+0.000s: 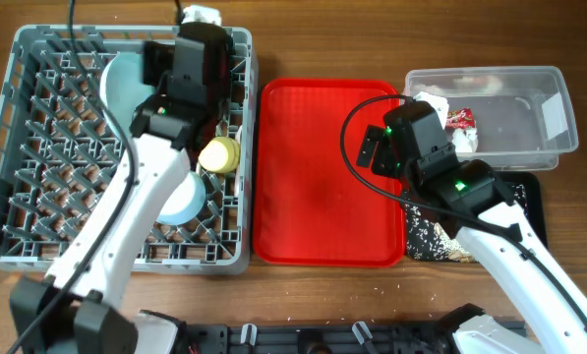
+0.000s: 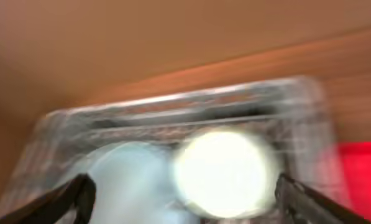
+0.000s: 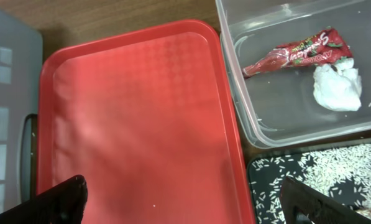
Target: Sort waste into correct bins and load items into the dishwasher rack
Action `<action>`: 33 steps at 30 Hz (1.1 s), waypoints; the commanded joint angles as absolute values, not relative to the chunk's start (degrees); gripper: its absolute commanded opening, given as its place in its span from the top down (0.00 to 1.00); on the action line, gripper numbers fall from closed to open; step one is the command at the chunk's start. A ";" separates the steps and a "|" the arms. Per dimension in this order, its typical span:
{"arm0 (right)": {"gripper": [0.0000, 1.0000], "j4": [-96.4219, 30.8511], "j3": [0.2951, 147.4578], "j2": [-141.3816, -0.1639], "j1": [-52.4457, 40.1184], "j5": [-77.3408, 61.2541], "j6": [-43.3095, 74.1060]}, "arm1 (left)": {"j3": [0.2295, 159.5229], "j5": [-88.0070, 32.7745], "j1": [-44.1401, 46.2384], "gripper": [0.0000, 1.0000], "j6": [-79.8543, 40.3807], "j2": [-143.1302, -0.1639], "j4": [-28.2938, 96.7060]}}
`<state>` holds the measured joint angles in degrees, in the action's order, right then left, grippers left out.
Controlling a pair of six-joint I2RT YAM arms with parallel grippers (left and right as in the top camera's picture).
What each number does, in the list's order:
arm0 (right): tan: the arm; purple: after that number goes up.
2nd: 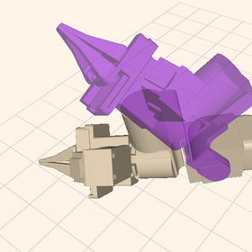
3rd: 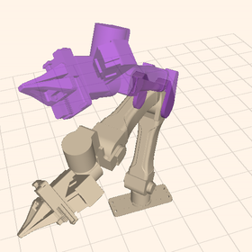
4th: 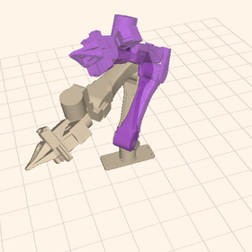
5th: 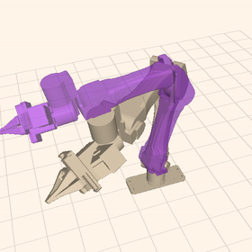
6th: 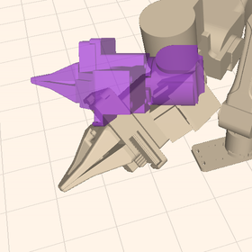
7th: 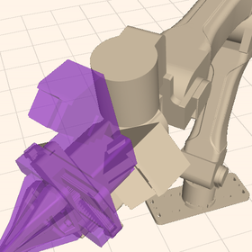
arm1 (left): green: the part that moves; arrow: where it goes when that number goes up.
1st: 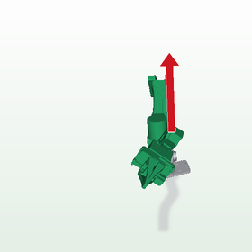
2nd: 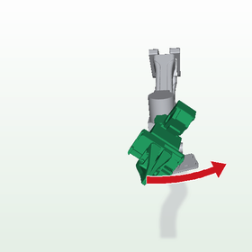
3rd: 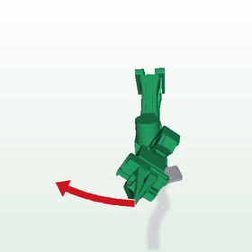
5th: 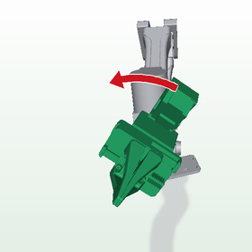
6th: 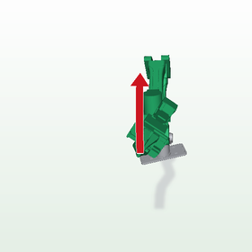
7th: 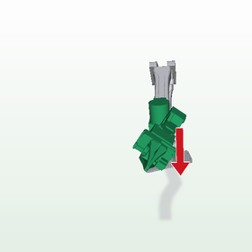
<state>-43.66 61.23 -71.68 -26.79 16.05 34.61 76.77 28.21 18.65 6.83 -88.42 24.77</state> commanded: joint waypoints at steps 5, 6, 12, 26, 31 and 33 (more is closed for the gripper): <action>0.00 -43.55 61.49 -71.79 -26.63 15.94 34.52 | 76.73 -11.97 18.52 0.00 -16.10 -87.29 27.51; 0.00 -43.57 61.49 -71.79 -26.65 15.94 34.54 | 76.71 -11.97 18.52 0.00 -16.10 -87.29 27.55; 0.00 -43.57 61.49 -71.79 -26.65 15.92 34.52 | 76.71 -11.97 18.52 0.00 -16.10 -87.29 27.55; 0.00 -43.62 61.36 -43.51 -26.63 15.94 34.65 | 76.73 -11.97 18.52 0.00 -16.10 -87.29 27.55; 0.00 -43.77 61.36 -27.49 -23.55 15.94 34.65 | 76.71 -11.97 18.52 0.00 -16.10 -87.29 27.55; 0.00 -43.90 59.81 -21.41 -17.91 16.16 34.74 | 76.71 -11.97 18.52 0.00 -16.10 -87.29 27.55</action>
<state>-43.72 61.23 -26.76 -22.68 15.70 34.61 76.77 -11.05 18.70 -15.42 -87.59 27.66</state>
